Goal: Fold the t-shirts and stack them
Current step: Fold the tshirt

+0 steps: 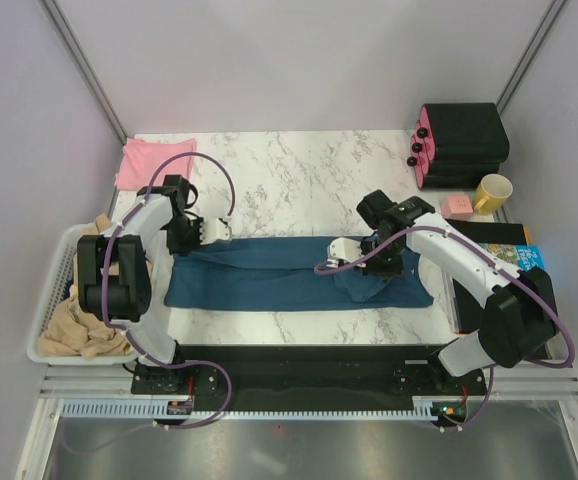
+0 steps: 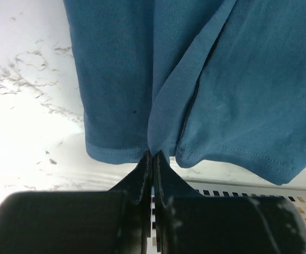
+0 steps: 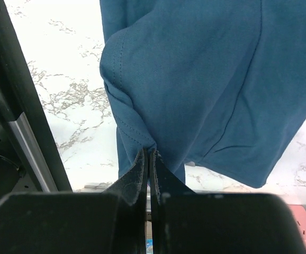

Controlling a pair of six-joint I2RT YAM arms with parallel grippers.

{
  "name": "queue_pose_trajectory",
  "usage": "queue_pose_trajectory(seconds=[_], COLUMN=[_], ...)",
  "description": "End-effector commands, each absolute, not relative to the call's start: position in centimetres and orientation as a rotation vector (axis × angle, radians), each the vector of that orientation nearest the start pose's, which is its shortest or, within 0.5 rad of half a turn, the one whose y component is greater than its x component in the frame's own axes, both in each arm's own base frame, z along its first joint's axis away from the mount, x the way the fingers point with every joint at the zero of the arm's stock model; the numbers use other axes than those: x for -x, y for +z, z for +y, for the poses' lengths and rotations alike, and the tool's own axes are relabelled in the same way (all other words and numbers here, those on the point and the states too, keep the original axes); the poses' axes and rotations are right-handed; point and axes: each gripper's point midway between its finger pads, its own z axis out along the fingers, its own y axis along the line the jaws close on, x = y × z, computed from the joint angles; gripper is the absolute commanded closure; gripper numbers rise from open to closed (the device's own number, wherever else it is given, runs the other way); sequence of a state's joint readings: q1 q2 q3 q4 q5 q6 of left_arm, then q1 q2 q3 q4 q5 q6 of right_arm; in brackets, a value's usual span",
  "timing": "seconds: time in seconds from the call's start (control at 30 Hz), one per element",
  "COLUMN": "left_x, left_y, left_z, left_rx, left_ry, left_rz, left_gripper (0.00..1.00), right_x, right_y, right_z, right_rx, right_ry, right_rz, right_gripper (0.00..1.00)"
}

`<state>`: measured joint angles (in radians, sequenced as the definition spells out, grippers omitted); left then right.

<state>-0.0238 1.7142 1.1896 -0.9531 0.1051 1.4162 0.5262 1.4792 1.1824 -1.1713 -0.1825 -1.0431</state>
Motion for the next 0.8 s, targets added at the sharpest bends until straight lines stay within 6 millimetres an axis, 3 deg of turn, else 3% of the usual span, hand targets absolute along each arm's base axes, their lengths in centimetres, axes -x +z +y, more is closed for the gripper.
queue_pose_trajectory(seconds=[0.0,0.03,0.07,0.13,0.17,0.23,0.33,0.43,0.67,0.77], left_x=[-31.6,-31.6,-31.5,-31.1,-30.9,-30.4,-29.8,-29.9,-32.6,-33.8], left_y=[4.2,3.9,3.8,3.3,3.1,2.9,3.0,3.6,7.3,8.6], left_z=[1.9,2.0,2.1,2.4,2.5,2.6,2.7,3.0,2.5,2.2], left_rx=[-2.048,-2.051,-2.06,-2.086,-2.094,-2.113,-2.135,-2.144,-2.05,-1.98], left_ry=[-0.045,-0.05,-0.045,-0.047,-0.053,-0.062,-0.053,-0.016,0.086,0.106], left_rz=[2.255,2.263,2.27,2.283,2.285,2.285,2.271,2.258,2.2,2.194], left_gripper=[0.96,0.93,0.77,0.68,0.54,0.45,0.31,0.27,0.25,0.25], right_x=[-22.0,-22.0,-22.1,-22.0,-21.9,-22.0,-22.1,-22.3,-22.0,-22.5], right_y=[10.2,10.1,10.0,9.6,9.5,9.4,9.6,10.1,11.6,13.0], right_z=[12.2,12.1,11.9,11.5,11.3,10.8,10.6,10.7,10.5,12.4], right_rx=[2.17,2.173,2.177,2.193,2.205,2.219,2.229,2.234,2.299,2.249], right_ry=[0.224,0.219,0.203,0.184,0.172,0.14,0.12,0.109,0.118,0.182], right_rz=[2.079,2.083,2.089,2.105,2.108,2.111,2.107,2.093,2.065,2.048], right_gripper=[0.97,0.96,0.93,0.79,0.74,0.61,0.54,0.51,0.51,0.51])
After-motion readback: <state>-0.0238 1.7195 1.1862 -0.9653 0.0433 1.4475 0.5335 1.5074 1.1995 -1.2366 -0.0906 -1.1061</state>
